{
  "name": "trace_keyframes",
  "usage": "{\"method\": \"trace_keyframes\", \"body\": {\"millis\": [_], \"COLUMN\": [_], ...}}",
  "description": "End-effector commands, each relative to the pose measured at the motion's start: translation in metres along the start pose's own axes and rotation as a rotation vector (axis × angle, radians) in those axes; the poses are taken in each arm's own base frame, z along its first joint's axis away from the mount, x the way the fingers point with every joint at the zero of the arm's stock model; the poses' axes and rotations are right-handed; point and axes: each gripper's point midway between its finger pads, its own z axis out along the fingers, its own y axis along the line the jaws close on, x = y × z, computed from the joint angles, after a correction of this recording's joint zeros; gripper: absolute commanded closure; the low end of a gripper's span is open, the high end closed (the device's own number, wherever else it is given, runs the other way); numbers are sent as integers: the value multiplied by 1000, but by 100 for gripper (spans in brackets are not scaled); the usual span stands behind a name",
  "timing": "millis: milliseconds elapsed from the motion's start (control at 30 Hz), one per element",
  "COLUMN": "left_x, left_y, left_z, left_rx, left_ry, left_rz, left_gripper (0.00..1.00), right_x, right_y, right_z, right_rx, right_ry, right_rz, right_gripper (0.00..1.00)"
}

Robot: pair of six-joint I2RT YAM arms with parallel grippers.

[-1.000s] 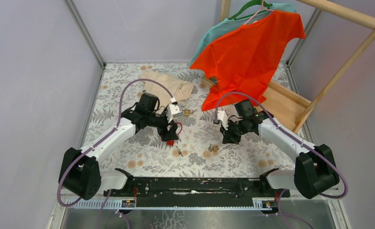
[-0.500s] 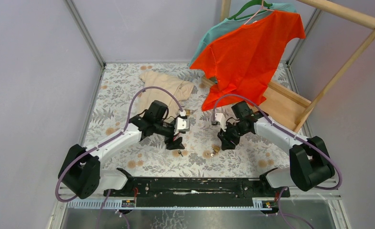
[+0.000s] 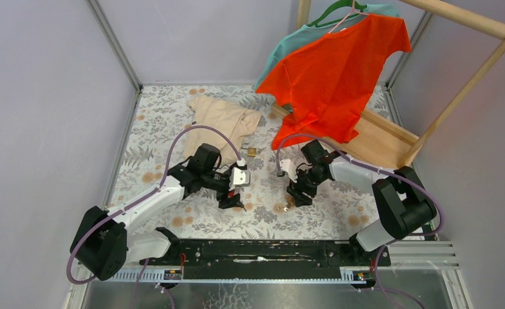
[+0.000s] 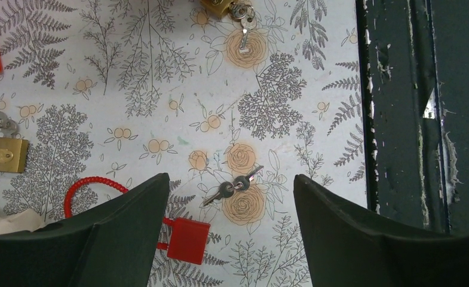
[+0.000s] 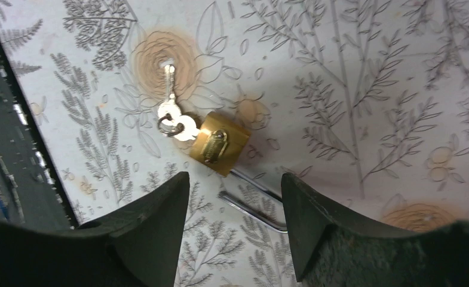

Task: Lock with the key
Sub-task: Pick up the lock from the center of the board.

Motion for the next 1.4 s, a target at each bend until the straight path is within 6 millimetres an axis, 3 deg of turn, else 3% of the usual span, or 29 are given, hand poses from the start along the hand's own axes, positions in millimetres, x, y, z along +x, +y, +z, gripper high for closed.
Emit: {"method": "trace_keyframes", "body": {"millis": [0, 100, 400, 600, 800, 900, 1000, 1367], "left_x": [-4, -2, 5, 4, 2, 2, 1, -15], "left_y": [7, 8, 11, 14, 16, 17, 17, 21], "left_z": [-1, -3, -5, -6, -6, -7, -6, 8], "left_rx": [-42, -55, -84, -96, -103, -104, -97, -5], "left_ry": [-10, -2, 28, 34, 34, 37, 33, -24], "left_rz": [70, 71, 55, 56, 50, 56, 79, 168], "left_gripper": [17, 16, 15, 15, 15, 14, 14, 16], "right_x": [-7, 2, 33, 38, 47, 50, 42, -10], "right_y": [-8, -7, -1, 3, 2, -2, -5, 13], "right_z": [4, 7, 0, -8, -1, 2, -1, -22], "right_rx": [-12, -1, 76, 108, 130, 169, 200, 89], "right_ry": [2, 28, 95, 97, 98, 88, 51, -82], "right_rz": [-74, -92, -114, -120, -124, -146, -166, -138], "right_gripper": [36, 37, 64, 70, 75, 84, 99, 100]}}
